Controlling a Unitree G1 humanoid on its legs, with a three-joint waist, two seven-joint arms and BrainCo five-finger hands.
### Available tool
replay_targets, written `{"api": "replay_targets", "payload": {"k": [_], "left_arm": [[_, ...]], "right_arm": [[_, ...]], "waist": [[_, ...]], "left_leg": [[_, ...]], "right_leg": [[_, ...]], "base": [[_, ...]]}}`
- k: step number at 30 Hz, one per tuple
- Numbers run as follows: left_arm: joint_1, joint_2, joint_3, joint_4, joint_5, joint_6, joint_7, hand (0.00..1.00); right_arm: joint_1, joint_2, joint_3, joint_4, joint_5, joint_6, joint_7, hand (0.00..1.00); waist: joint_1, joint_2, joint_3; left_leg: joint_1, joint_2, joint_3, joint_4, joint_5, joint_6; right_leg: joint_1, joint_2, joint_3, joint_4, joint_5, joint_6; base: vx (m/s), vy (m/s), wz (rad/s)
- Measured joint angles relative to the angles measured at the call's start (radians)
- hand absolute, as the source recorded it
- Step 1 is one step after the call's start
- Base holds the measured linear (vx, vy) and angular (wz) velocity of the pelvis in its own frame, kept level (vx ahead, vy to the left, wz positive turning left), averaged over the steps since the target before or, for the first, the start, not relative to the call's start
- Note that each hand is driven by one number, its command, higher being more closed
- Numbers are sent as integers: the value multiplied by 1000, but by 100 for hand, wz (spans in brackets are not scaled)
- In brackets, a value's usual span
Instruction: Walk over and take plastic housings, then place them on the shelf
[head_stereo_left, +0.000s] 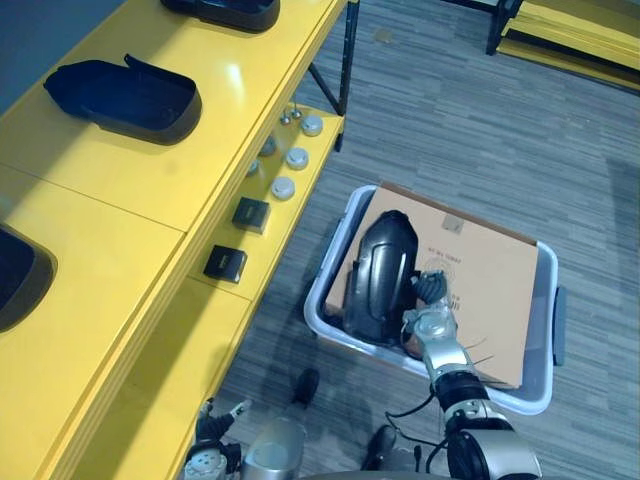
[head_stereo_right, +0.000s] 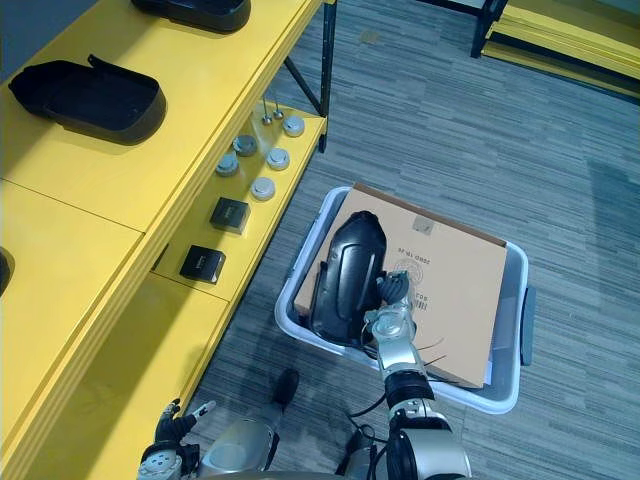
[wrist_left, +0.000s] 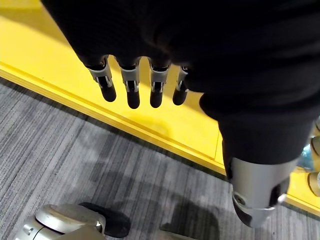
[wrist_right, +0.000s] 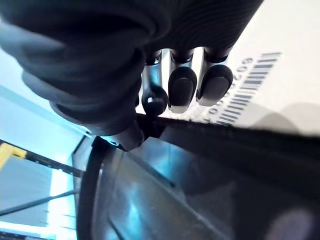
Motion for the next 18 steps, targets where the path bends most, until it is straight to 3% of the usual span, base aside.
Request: {"api": "replay_targets", "payload": {"k": [8, 14, 18], "left_arm": [[1, -72, -181, -491, -1, -28, 2, 0], [-5, -84, -183, -842, -2, -65, 57, 0], [-36, -83, -192, -962, 2, -83, 114, 0]], "right_arm": [[74, -10, -2, -262, -10, -36, -69, 100], [90, -17, 37, -444, -29, -56, -102, 100], [91, -16, 100, -538, -29, -84, -103, 100]], "waist": [[-44, 1, -8], [-73, 14, -47], [-76, 25, -65]], "left_leg": [[1, -3, -15, 2, 1, 0], [10, -4, -25, 12, 0, 0], [28, -1, -13, 7, -1, 0]], "right_leg": [[2, -3, -5, 4, -4, 2], [7, -3, -17, 14, -14, -1], [17, -3, -10, 13, -14, -2]], "base": [[0, 1, 1], [-3, -10, 4], [-44, 1, -9]]}}
